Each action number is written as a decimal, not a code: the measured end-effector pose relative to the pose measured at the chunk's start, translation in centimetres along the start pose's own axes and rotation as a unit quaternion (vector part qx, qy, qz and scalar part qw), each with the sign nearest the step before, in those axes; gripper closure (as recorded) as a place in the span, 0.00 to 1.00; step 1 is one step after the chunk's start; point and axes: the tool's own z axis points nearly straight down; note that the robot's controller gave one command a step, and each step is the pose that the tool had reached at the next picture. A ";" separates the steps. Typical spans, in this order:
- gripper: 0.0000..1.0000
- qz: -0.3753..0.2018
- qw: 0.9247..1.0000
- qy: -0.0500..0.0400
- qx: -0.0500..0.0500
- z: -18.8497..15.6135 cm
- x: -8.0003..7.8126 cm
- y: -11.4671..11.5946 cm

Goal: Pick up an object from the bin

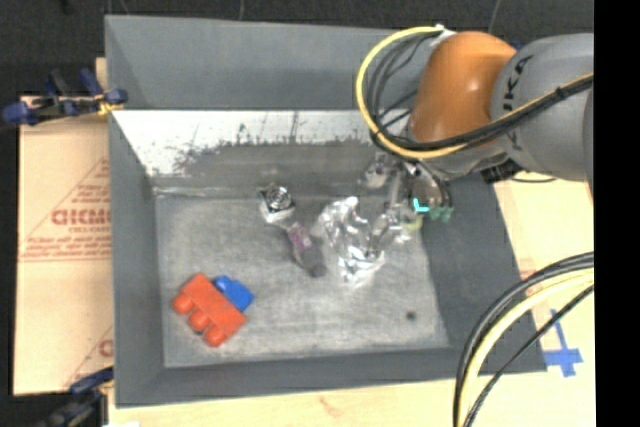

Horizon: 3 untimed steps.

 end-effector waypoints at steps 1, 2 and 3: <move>0.00 0.105 0.994 -0.009 0.000 1.4 -0.6 0.2; 0.00 0.170 0.985 -0.008 -0.002 1.2 -1.3 2.5; 0.00 0.182 0.983 -0.012 -0.002 2.0 0.1 0.7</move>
Offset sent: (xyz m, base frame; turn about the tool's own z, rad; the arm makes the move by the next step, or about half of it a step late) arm 0.0010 0.0075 -0.0350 0.2199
